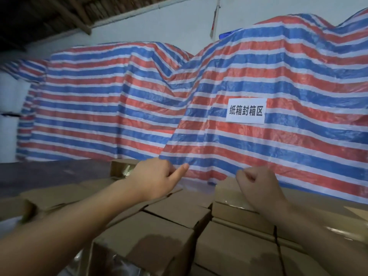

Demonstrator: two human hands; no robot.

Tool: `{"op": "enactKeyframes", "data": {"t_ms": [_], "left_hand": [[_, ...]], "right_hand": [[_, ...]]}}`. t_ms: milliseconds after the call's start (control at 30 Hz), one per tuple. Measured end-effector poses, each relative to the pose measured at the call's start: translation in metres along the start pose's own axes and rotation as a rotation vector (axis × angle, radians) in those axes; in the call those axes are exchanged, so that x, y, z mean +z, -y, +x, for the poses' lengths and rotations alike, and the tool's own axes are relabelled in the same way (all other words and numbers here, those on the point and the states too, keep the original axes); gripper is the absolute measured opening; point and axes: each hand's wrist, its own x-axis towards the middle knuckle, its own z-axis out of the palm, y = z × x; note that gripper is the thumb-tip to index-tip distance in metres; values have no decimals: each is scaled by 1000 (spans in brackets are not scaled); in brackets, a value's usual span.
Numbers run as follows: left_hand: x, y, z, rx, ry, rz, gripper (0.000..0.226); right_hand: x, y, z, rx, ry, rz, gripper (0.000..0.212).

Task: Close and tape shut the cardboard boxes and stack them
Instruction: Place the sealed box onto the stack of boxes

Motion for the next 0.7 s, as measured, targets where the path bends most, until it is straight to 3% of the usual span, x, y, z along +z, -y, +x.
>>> {"op": "enactKeyframes", "data": {"t_ms": [167,333,500,700], "left_hand": [[25,37,-18,-32,-25,90,61],[42,66,-23,-74,19,171,57],[52,93,-19,-83,56,189,58],[60,139,2,-187,31,171,50]], "right_hand": [[47,2,-2,54,58,39,59],[85,-3,7,238,78,170,38],[115,2,21,350,86,244,30],[159,7,56,423,103,226,39]]}}
